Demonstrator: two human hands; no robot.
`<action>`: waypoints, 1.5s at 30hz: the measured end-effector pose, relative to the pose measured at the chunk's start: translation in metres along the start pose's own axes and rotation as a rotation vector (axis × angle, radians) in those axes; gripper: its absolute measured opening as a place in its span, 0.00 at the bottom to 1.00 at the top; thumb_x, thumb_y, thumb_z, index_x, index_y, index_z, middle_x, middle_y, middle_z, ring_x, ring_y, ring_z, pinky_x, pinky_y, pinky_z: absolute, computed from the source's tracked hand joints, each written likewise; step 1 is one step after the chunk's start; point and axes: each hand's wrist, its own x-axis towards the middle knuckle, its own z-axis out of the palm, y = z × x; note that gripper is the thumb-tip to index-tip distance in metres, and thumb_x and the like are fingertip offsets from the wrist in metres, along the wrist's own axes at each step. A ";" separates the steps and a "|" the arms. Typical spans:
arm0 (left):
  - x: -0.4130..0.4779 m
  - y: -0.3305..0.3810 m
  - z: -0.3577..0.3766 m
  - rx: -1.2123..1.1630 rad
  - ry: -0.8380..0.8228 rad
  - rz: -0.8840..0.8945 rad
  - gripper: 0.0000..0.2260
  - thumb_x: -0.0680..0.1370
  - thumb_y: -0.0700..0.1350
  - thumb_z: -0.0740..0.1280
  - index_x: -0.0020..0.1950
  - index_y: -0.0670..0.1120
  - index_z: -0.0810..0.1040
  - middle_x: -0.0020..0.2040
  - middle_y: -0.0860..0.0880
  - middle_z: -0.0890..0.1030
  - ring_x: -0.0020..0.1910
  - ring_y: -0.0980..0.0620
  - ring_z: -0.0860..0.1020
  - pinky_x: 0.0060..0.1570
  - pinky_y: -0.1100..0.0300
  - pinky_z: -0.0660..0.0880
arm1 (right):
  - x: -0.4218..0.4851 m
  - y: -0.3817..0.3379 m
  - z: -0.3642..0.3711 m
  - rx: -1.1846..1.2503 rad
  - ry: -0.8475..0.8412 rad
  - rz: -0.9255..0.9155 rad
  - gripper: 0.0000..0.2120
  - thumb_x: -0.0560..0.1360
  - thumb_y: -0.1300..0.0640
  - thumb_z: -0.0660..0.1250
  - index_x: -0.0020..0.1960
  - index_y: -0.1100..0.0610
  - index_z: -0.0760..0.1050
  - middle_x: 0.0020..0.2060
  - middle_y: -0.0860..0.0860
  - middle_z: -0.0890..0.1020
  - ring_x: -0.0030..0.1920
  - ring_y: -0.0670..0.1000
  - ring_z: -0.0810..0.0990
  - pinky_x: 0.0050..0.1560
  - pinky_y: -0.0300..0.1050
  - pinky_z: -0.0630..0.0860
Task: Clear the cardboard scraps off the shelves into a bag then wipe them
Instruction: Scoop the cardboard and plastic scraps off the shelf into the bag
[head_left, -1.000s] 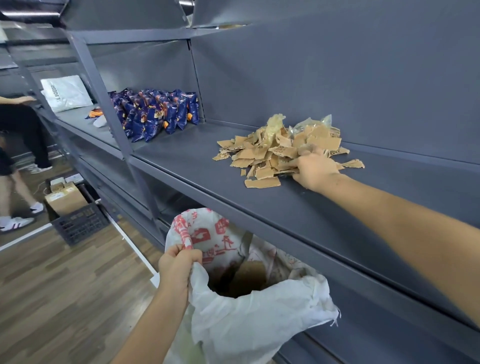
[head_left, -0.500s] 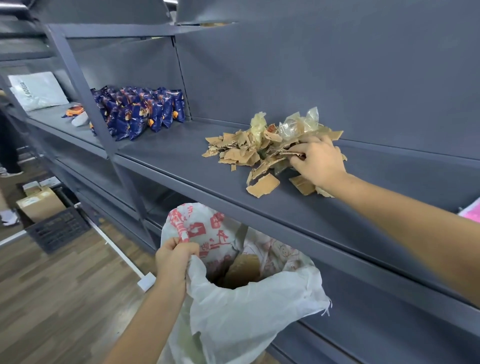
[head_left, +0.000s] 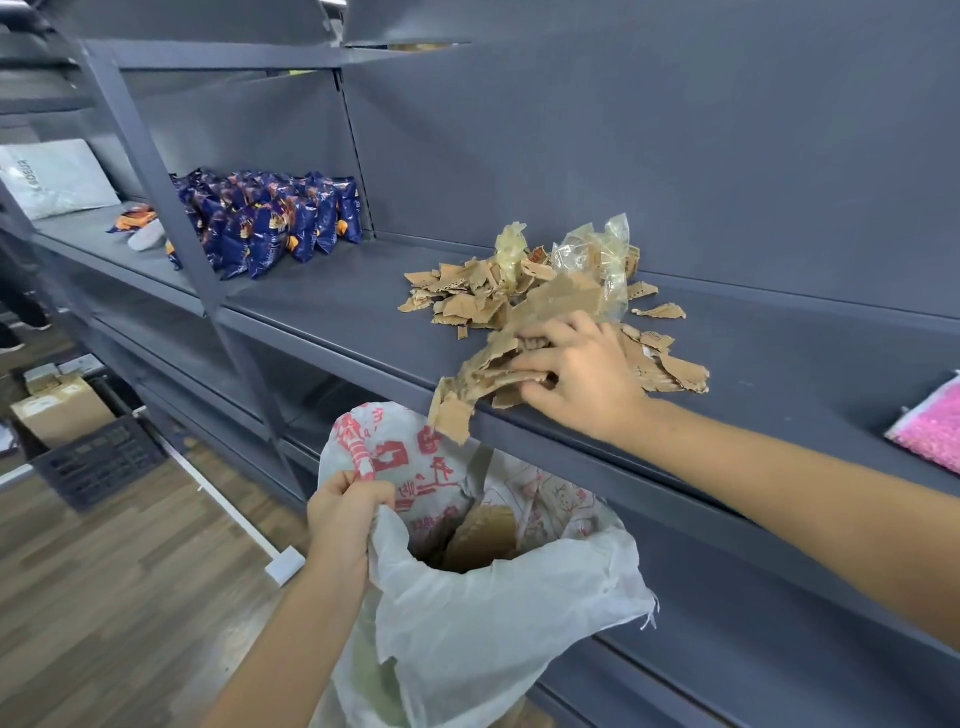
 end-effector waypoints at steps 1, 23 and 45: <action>0.000 0.000 0.000 0.007 0.000 0.000 0.11 0.71 0.30 0.63 0.34 0.44 0.69 0.37 0.46 0.72 0.37 0.49 0.72 0.42 0.58 0.73 | -0.003 -0.005 0.003 0.006 0.017 -0.058 0.18 0.68 0.49 0.59 0.47 0.52 0.85 0.53 0.53 0.83 0.53 0.61 0.77 0.48 0.52 0.67; -0.005 -0.001 -0.012 0.028 -0.001 0.008 0.10 0.72 0.33 0.64 0.39 0.48 0.71 0.45 0.45 0.74 0.53 0.44 0.74 0.52 0.50 0.77 | -0.025 -0.072 0.032 0.028 -0.465 -0.435 0.26 0.75 0.58 0.64 0.73 0.50 0.64 0.76 0.51 0.57 0.75 0.53 0.53 0.69 0.52 0.58; -0.001 -0.002 -0.022 0.022 0.055 -0.011 0.11 0.72 0.32 0.64 0.37 0.48 0.71 0.38 0.47 0.72 0.38 0.51 0.71 0.35 0.62 0.72 | -0.015 -0.070 0.048 -0.020 -0.518 -0.317 0.31 0.76 0.43 0.62 0.75 0.48 0.56 0.76 0.50 0.53 0.76 0.53 0.48 0.75 0.51 0.44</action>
